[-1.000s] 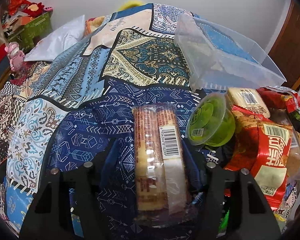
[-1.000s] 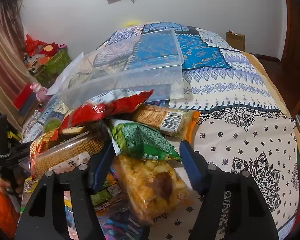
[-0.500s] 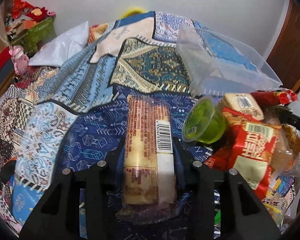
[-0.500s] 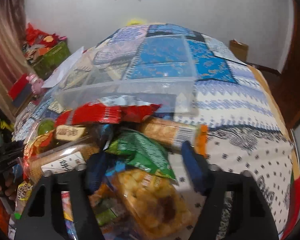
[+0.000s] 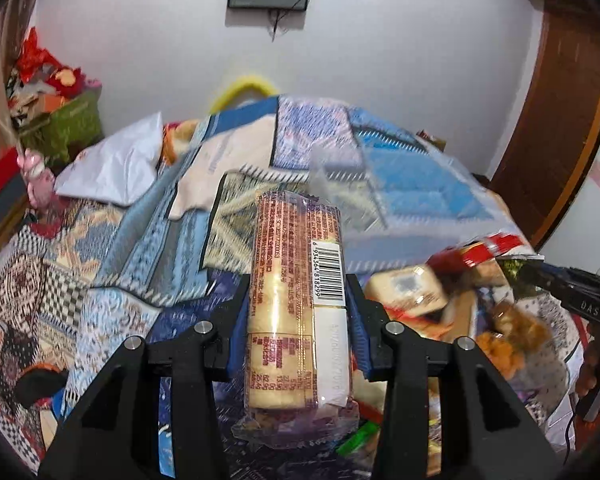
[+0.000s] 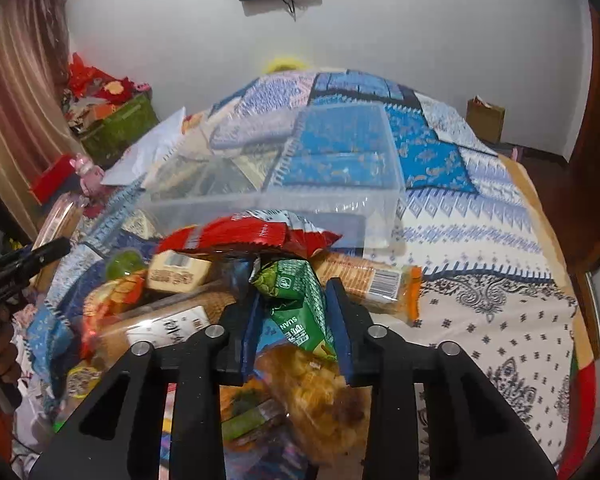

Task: Organize snacks
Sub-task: 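Carry the biscuit roll and green candy into the clear box and release both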

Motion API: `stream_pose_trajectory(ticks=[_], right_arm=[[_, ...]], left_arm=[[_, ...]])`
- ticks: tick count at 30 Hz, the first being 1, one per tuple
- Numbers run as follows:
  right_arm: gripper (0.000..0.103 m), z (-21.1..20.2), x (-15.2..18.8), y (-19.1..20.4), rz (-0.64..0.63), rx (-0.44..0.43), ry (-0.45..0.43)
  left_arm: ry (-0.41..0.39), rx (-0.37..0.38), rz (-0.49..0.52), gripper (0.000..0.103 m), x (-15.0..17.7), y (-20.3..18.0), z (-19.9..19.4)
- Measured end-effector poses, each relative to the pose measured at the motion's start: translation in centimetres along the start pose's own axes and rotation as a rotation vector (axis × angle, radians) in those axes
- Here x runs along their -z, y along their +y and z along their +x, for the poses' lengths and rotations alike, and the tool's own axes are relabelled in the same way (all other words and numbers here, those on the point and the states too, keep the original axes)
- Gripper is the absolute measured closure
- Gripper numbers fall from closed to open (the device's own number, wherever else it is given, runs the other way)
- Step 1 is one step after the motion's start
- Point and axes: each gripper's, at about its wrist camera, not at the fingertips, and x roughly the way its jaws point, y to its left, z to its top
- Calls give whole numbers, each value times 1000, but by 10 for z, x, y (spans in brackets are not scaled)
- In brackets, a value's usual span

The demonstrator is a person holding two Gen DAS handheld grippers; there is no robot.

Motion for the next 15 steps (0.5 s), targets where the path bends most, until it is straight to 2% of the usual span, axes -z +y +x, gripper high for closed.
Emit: stream_pose_trajectory(ticks=[8, 15], right_arm=[[80, -32, -17, 2, -6, -1, -91], [80, -39, -37, -1, 2, -10, -146]], left_arm=[[-57, 41, 42, 60, -32, -25, -7], [-88, 61, 72, 60, -61, -45, 2]])
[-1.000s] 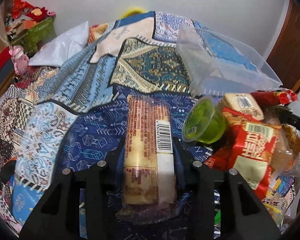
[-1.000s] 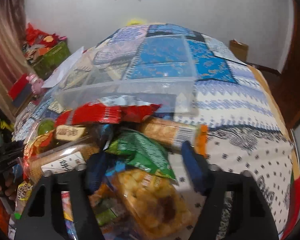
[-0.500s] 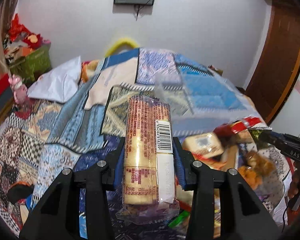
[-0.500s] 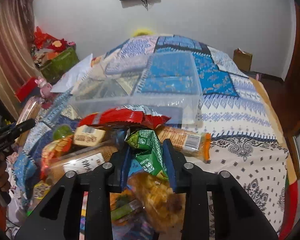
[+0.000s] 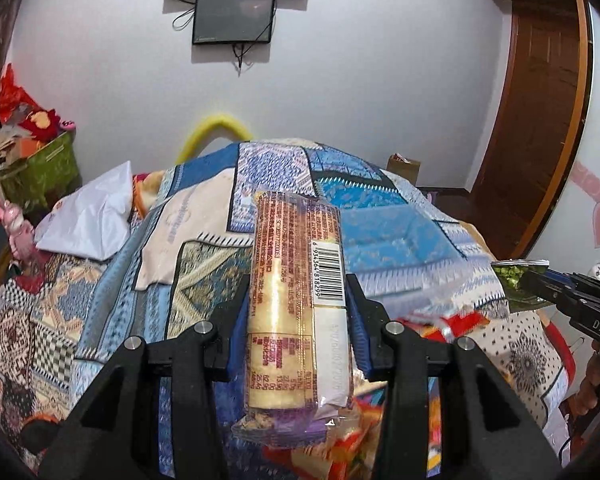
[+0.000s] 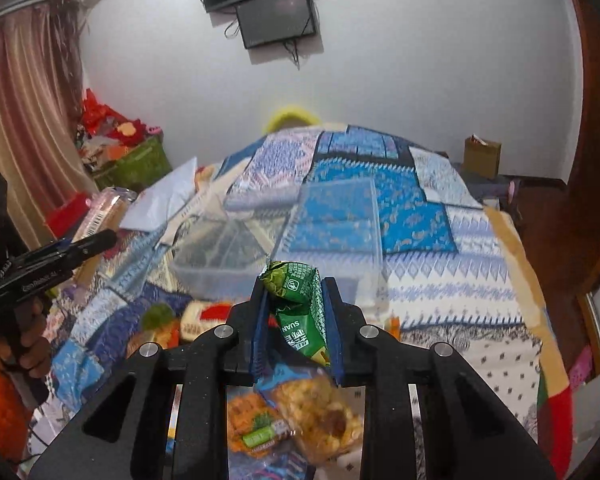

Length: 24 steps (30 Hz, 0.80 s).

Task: Organize snacks
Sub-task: 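Carry the biscuit roll and green candy into the clear box and release both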

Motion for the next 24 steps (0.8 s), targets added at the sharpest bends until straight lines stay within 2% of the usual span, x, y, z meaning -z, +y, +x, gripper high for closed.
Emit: stream_pose_trajectory(ticks=[11, 24], right_arm=[[80, 43, -35, -7, 2, -11, -14], [80, 114, -34, -23, 24, -27, 134]], left_arm=[[58, 23, 17, 60, -27, -13, 64], [242, 55, 16, 60, -20, -12, 143]])
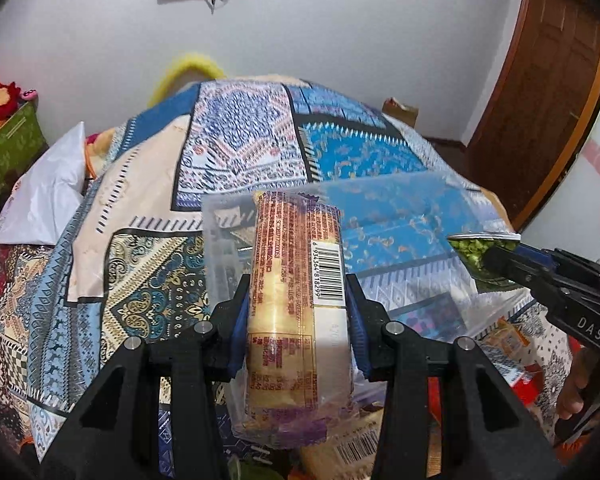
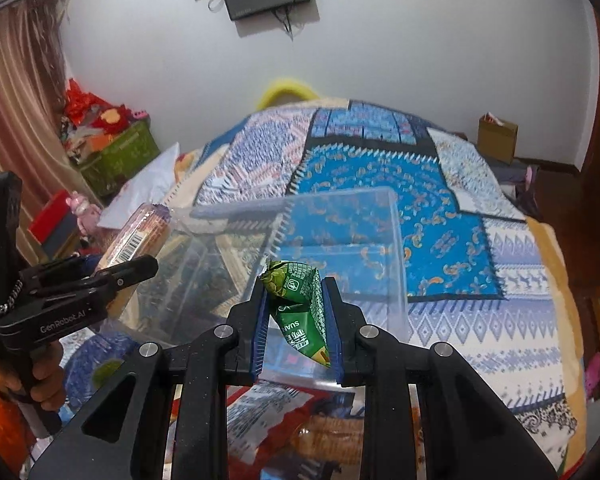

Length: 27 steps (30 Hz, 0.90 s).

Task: Organize snacks
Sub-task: 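Carry the biscuit roll and green candy into the clear box and release both, then grasp the red chip bag with the left gripper while the right gripper grasps the puffed-snack bag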

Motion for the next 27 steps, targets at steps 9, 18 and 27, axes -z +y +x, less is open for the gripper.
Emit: stream_pose_trajectory(ticks=[9, 18, 27], right_arm=[[78, 18, 6, 0, -1, -7, 86], [61, -1, 1, 9, -32, 14, 61], [47, -58, -2, 22, -57, 39, -53]], left_arm=[[81, -22, 24, 60, 1, -3, 28], [31, -17, 14, 53, -2, -6, -7], [-95, -44, 48, 39, 6, -12, -81]])
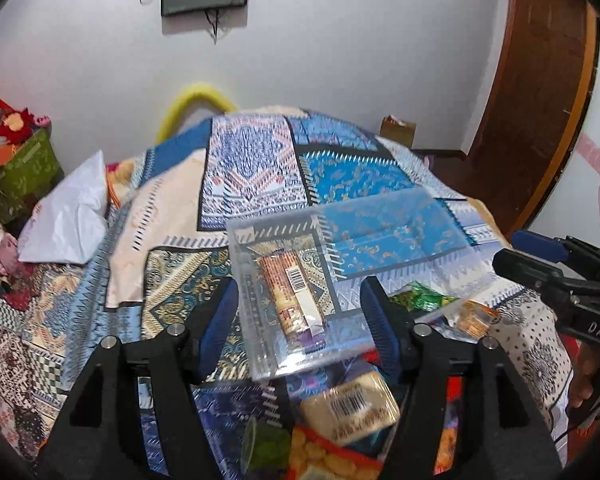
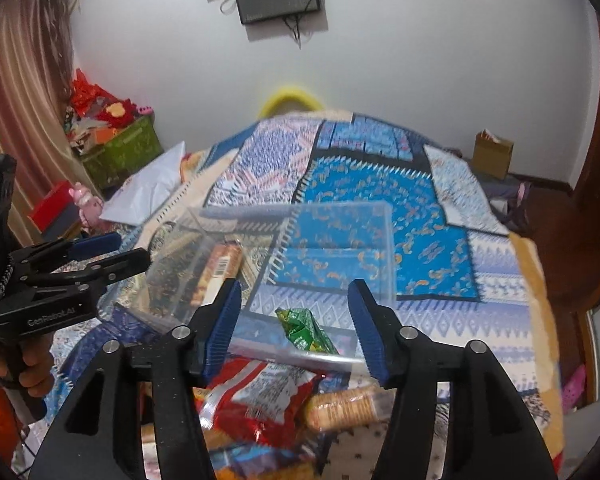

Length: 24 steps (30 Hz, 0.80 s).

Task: Organize snacks
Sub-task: 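Grasp the red chip bag with the left gripper while the right gripper grasps the puffed-snack bag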

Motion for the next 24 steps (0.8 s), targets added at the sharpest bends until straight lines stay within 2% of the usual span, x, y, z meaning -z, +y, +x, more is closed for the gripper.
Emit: stream_pose_trajectory(ticks=[4, 7, 13, 24], right_arm=[[38, -25, 7, 2, -1, 6, -36], [36, -37, 16, 2, 5, 11, -46], [36, -49, 42, 1, 21, 11, -21], [36, -45, 90, -8, 75, 19, 78]], left_arm=[[-32, -9, 26, 32, 11, -2, -29], [-36, -9, 22, 31, 25, -1, -46], [19, -12, 12, 31, 57, 4, -55], [149, -25, -50, 31, 122, 24, -44]])
